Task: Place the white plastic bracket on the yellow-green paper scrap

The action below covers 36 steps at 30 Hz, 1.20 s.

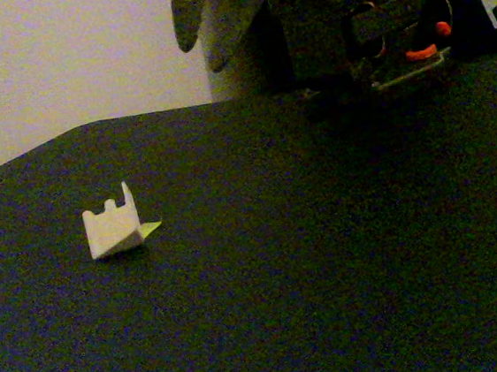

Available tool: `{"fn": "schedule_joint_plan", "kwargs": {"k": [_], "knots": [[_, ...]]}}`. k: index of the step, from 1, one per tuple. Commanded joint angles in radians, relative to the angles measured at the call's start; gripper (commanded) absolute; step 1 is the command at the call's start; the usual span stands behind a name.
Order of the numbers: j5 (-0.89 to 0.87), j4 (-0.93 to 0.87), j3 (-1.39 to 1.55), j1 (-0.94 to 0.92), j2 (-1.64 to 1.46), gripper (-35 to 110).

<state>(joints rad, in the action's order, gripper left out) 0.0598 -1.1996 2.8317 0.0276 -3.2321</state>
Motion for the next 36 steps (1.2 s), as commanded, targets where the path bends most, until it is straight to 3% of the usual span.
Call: {"fn": "schedule_joint_plan", "kwargs": {"k": [1,9,36], "knots": [[0.003,-0.086,0.009,-0.003,-0.071,13],[-0.025,-0.057,0.152,0.011,-0.072,14],[-0.021,-0.058,0.152,0.012,-0.072,8]]}}
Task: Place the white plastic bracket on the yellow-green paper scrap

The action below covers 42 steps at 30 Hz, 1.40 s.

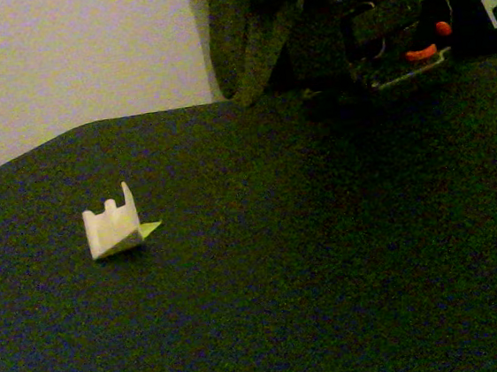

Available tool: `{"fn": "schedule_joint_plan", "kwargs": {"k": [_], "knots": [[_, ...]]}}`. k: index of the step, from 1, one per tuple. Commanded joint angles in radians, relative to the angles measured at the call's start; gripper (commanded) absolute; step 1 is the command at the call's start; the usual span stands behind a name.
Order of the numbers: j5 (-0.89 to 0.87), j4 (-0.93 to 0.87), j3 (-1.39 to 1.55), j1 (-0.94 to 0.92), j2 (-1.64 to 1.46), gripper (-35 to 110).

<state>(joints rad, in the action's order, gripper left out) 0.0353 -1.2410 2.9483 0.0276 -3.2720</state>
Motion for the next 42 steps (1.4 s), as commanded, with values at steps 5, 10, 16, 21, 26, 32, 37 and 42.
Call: {"fn": "schedule_joint_plan", "kwargs": {"k": [5,10,16,21,26,32,37,42], "knots": [[0.003,-0.017,0.035,0.012,-0.032,7],[0.003,-0.017,0.035,0.012,-0.032,6],[0.003,-0.017,0.035,0.012,-0.032,6],[0.003,-0.017,0.035,0.012,-0.032,5],[0.003,-0.017,0.035,0.012,-0.032,5],[0.003,-0.017,0.035,0.012,-0.032,5],[0.003,-0.017,0.035,0.012,-0.032,4],[0.003,-0.017,0.035,0.012,-0.032,4]]}}
